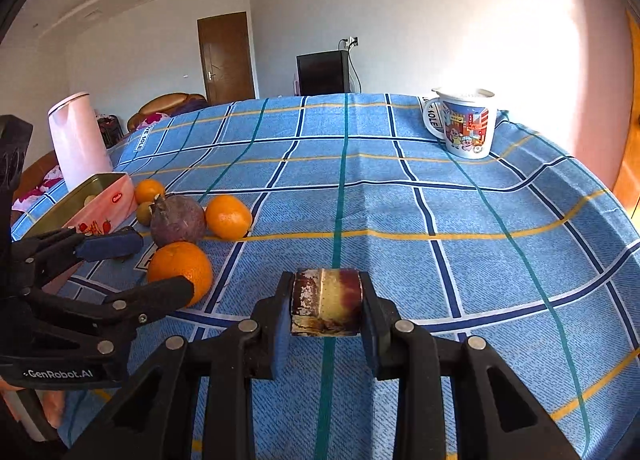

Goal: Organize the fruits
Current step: 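Grasp the small cylindrical snack can with the right tool, then grasp the large orange with the left tool while the right tool holds the can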

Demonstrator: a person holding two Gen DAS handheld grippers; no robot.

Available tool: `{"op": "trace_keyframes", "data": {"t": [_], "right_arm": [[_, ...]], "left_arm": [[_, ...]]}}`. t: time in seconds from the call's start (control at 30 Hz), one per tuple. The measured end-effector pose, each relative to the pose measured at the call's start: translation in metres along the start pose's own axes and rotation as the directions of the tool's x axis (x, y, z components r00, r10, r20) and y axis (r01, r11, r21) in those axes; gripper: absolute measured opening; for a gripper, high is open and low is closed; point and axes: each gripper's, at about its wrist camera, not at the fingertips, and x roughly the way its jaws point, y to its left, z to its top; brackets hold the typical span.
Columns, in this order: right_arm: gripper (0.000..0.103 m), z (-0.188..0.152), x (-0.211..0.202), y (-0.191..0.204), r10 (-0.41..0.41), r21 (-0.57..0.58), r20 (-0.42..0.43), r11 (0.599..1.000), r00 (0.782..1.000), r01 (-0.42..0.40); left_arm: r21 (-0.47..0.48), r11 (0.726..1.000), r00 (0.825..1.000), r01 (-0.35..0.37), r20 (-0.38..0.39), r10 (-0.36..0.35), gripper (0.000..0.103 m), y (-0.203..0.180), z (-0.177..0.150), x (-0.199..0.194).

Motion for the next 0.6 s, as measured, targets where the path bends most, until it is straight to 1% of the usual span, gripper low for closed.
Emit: {"op": "trace_keyframes", "data": {"t": [0.1,0.17,0.23,0.4,0.47,0.53,0.57,0.6], "right_arm": [[0.032,0.0,0.003,-0.001,0.011,-0.002,-0.018,1.0,1.0,-0.011],[0.032,0.0,0.004,0.001,0.002,-0.014,-0.022,1.0,1.0,-0.003],[0.032,-0.001,0.003,0.003,-0.004,-0.027,-0.02,1.0,1.0,0.003],[0.032,-0.001,0.004,0.001,0.01,-0.011,-0.022,1.0,1.0,-0.01],[0.032,-0.001,0.004,0.001,0.01,-0.012,-0.022,1.0,1.0,-0.01],[0.032,-0.001,0.003,0.001,0.007,-0.011,-0.02,1.0,1.0,-0.008],[0.032,-0.001,0.004,0.001,0.008,-0.011,-0.02,1.0,1.0,-0.008],[0.032,-0.001,0.004,0.001,0.008,-0.01,-0.019,1.0,1.0,-0.008]], "left_arm": [[0.005,1.0,1.0,-0.005,-0.004,0.005,0.07,-0.002,0.003,0.004],[0.008,1.0,1.0,-0.009,-0.001,0.009,0.069,-0.003,0.005,0.004],[0.013,1.0,1.0,-0.006,0.006,0.006,0.062,-0.004,0.005,0.003],[-0.006,1.0,1.0,-0.003,0.004,0.003,0.062,-0.002,0.001,0.001],[0.02,1.0,1.0,-0.017,-0.003,0.017,0.061,-0.008,0.0,0.003],[0.038,0.999,1.0,-0.015,-0.018,0.015,0.06,-0.011,0.001,0.006],[0.039,0.999,1.0,-0.007,-0.026,0.008,0.058,-0.011,0.001,0.007],[0.035,0.999,0.999,0.001,-0.033,0.001,0.049,-0.011,0.001,0.009]]}}
